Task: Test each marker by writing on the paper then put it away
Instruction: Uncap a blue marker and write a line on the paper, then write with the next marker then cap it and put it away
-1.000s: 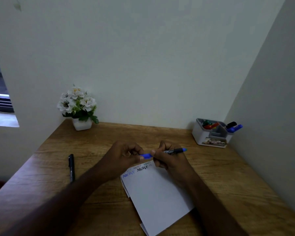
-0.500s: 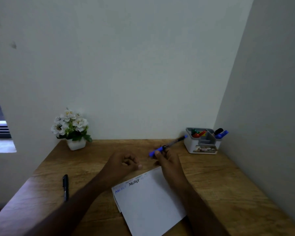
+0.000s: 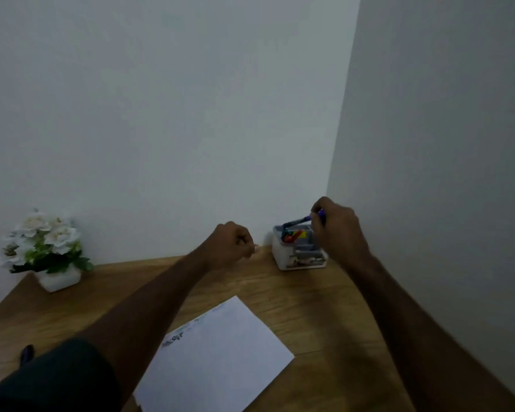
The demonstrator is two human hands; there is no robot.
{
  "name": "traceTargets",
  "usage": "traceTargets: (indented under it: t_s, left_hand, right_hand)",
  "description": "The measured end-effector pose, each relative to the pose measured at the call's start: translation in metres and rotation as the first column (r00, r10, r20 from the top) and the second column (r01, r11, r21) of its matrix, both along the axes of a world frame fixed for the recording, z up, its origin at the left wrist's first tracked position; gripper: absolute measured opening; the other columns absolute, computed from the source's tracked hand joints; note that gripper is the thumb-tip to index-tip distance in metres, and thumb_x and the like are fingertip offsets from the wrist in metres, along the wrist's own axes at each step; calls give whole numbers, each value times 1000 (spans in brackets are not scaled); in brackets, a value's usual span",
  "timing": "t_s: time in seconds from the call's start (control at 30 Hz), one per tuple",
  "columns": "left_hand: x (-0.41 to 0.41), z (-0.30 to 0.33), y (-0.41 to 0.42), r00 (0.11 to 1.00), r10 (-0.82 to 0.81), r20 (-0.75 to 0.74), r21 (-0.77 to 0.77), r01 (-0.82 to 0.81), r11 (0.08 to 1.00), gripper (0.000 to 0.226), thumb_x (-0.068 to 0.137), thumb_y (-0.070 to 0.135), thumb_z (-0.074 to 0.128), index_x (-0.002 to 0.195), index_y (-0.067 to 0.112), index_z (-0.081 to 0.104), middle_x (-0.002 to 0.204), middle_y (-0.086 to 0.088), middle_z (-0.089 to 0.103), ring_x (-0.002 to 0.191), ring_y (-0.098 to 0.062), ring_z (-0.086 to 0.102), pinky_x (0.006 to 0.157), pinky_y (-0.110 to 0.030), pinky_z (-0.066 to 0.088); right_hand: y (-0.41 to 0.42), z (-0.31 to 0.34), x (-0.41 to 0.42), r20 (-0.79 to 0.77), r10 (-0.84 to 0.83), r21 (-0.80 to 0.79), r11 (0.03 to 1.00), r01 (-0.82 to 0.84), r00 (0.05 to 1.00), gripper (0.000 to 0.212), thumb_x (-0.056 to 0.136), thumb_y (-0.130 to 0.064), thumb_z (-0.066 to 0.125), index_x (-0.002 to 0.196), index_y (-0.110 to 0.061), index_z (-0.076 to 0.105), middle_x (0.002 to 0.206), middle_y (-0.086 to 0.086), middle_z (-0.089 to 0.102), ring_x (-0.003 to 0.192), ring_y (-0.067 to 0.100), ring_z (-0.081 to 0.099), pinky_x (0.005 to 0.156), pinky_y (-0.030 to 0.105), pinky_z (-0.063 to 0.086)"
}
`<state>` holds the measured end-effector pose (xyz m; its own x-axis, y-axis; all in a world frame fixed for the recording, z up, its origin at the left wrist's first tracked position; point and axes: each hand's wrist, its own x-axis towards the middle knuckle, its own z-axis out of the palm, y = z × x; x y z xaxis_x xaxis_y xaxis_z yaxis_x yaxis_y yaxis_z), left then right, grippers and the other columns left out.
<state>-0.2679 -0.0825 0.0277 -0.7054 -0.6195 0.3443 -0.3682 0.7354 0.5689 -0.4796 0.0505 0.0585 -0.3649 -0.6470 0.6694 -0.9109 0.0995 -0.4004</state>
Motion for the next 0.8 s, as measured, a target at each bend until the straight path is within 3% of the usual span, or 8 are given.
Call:
traceTargets:
  t_s: [0.17,0.27,0.4,0.6,0.7,0.8]
  left_hand:
    - [-42,7,-2,997,-58,51,-29,60,998,16,88,24,68,83,9,72,76,1,73,74,-15,69,69,-26,54]
    - [-54,4,-7,995,-69,78,-31,71,997,16,88,26,68,82,11,71,79,0,72,76,-14,67,74,-34,56]
    - [-61,-1,-12,993,-64,104,-11,65,998,17,88,28,67,83,13,70,78,2,71,73,-8,67,73,-30,56]
    - [-61,-3,-15,989,-72,129,7,71,997,20,89,30,66,83,11,70,74,6,70,72,-8,68,72,-24,54]
    - [-59,-3,-17,989,-68,128,7,67,998,19,90,26,66,85,9,71,77,1,72,74,-9,69,74,-24,55]
    - [-55,-3,-16,991,-59,119,12,58,998,18,90,24,66,87,7,71,80,-2,73,74,-11,69,72,-21,53]
  right_hand:
    - [-4,29,-56,-3,-98,-27,995,98,995,14,98,-19,58,103,-7,63,91,13,68,78,26,65,70,40,58]
    - [-18,29,-75,-27,-131,87,987,133,991,14,97,-22,58,101,-10,65,96,13,69,83,27,64,71,36,54]
    - [-43,16,-86,-15,-135,259,957,134,991,15,97,-23,59,103,-12,66,105,13,67,86,23,62,70,31,49]
    - [-61,-9,-90,-46,-88,418,903,99,995,17,92,-26,67,105,-15,72,112,11,69,97,26,65,85,43,57]
    - [-62,-16,-92,-45,-69,449,890,81,997,24,91,-21,69,114,-16,71,122,11,66,106,27,63,90,44,56]
    - [-59,-20,-89,1,-69,353,933,65,998,34,90,-27,71,122,-19,66,124,11,58,112,28,57,94,44,52]
